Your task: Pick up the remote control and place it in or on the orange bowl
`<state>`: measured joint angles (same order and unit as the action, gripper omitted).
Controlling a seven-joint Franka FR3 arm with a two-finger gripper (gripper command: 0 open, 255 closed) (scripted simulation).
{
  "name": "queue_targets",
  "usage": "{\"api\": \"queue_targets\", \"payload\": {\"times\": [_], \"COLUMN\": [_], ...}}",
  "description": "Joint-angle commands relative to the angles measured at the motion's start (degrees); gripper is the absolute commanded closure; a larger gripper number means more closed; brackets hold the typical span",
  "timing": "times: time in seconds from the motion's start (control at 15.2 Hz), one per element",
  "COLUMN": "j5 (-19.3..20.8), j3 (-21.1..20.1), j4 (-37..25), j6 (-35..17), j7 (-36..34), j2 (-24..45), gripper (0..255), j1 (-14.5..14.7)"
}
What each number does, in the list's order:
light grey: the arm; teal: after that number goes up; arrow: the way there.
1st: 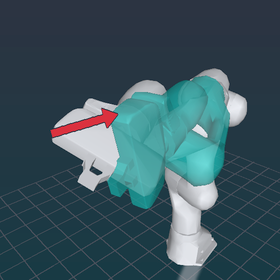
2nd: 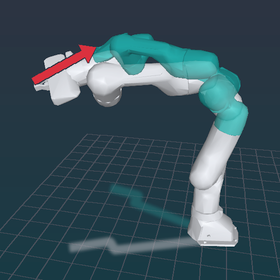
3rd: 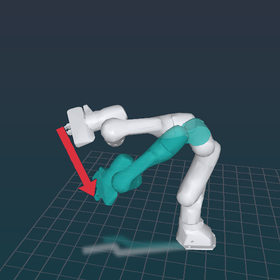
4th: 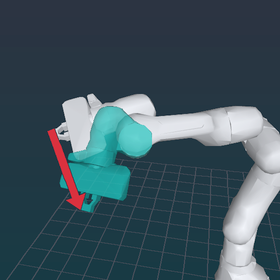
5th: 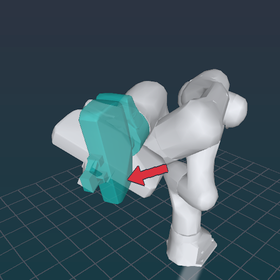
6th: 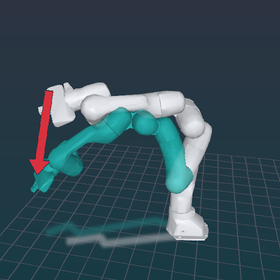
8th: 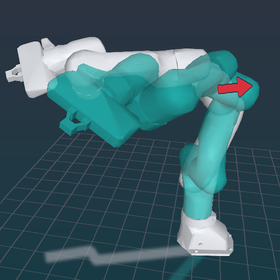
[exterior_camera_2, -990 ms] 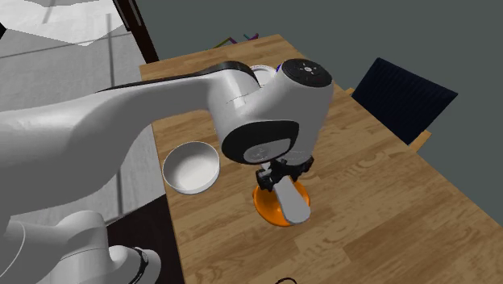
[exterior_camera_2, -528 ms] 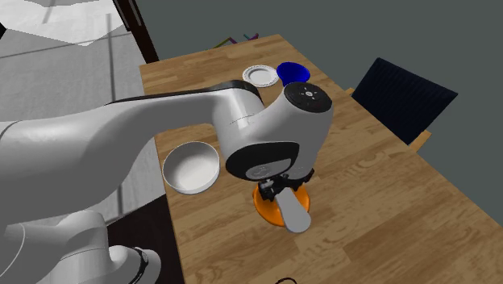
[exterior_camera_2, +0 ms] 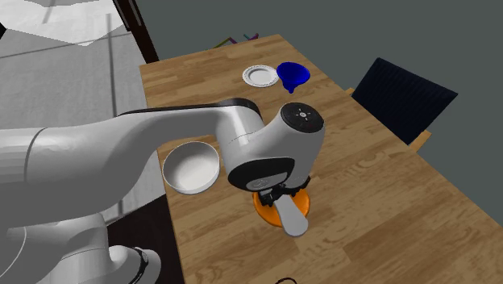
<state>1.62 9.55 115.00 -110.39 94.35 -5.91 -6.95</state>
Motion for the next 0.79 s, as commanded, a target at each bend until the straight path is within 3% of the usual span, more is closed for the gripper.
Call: {"api": "queue_targets", "payload": {"times": [0.0,0.4,0.46,0.73], "j5": [-0.06,-0.06,-0.05,-0.05], "j3": [0.01,0.01,0.02,0.04], "j4": [0.45,0.44,0.55,0.57], "j6": [-0.62,-0.62,-0.69,-0.69], "j7": [0.06,0.06,0.08,0.12], "j2": [0.22,0.22,0.18,0.17], "gripper": [255,255,0,0], "j1": [0.01,0.0,-0.01,-0.03]}}
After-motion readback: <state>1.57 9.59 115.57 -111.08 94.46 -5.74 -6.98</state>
